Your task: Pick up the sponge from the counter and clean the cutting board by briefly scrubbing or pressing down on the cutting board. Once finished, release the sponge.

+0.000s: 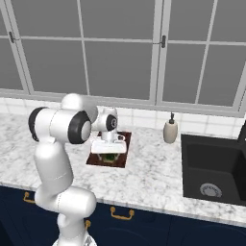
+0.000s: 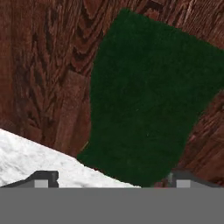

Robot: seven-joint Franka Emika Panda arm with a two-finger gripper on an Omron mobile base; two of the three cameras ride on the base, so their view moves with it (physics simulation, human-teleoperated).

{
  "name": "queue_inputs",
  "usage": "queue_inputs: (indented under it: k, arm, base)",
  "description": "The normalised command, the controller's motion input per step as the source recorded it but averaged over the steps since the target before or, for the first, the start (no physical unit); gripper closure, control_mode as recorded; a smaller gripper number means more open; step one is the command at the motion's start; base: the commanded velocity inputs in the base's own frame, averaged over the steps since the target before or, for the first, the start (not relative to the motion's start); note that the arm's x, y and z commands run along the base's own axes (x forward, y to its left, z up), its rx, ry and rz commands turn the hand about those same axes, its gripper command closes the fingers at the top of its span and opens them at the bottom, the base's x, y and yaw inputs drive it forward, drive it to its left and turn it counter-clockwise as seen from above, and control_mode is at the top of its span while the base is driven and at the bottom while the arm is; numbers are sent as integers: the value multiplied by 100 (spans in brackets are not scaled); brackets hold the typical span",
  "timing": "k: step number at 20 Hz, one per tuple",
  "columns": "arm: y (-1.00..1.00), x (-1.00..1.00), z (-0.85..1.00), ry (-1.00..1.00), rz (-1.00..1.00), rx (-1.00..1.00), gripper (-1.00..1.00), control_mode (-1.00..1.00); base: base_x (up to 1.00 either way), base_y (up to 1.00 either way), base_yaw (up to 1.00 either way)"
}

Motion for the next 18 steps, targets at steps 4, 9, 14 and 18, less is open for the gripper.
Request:
queue_inputs:
  k: [4, 9, 14, 18]
  arm:
    - [0, -70, 64, -26, 0, 0, -100, -100]
    - [-3, -82, 76, -29, 0, 0, -100, -100]
    - [-7, -87, 81, -32, 0, 3, -100, -100]
    - [-12, -89, 78, -33, 0, 12, -100, -100]
  base:
    - [0, 0, 0]
    - [0, 0, 0]
    - [0, 0, 0]
    - [0, 0, 0]
